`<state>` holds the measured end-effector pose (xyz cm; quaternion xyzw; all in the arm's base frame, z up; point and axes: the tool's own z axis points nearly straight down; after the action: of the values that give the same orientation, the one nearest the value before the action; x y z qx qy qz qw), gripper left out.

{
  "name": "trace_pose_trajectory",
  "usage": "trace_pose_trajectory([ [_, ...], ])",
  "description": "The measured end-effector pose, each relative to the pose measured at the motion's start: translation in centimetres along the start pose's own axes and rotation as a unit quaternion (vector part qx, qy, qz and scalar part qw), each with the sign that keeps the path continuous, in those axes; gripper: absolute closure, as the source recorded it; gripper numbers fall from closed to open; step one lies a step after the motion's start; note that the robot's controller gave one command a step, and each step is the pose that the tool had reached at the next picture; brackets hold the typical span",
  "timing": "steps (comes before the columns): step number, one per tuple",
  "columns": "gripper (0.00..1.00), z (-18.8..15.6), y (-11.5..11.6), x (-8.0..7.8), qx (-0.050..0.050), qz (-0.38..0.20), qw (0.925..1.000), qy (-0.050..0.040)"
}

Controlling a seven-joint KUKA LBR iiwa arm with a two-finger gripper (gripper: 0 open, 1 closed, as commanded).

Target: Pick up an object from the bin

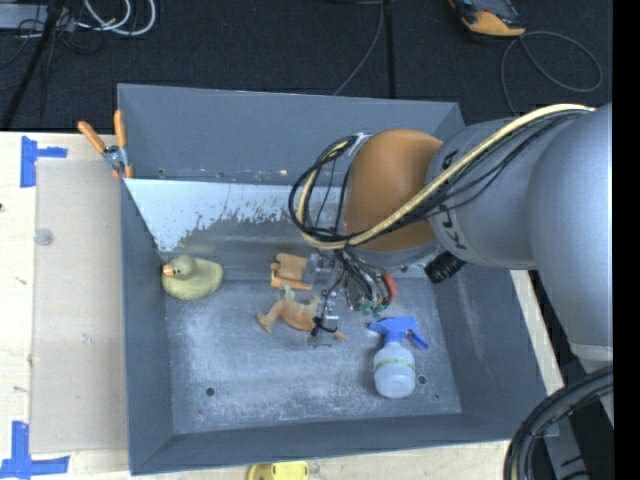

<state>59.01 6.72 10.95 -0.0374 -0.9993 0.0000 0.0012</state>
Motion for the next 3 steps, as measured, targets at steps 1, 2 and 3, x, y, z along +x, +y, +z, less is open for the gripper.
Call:
trace_pose_trajectory([
  [1,0.0,1.4,0.9,0.1,0.0,-0.062,0.9981,0.0009],
  [2,0.0,1.7,1.0,0.1,0.0,-0.061,0.9981,0.0003],
  [3,1.0,2.3,-2.2,2.1,-0.001,-0.158,0.9874,0.0005],
])
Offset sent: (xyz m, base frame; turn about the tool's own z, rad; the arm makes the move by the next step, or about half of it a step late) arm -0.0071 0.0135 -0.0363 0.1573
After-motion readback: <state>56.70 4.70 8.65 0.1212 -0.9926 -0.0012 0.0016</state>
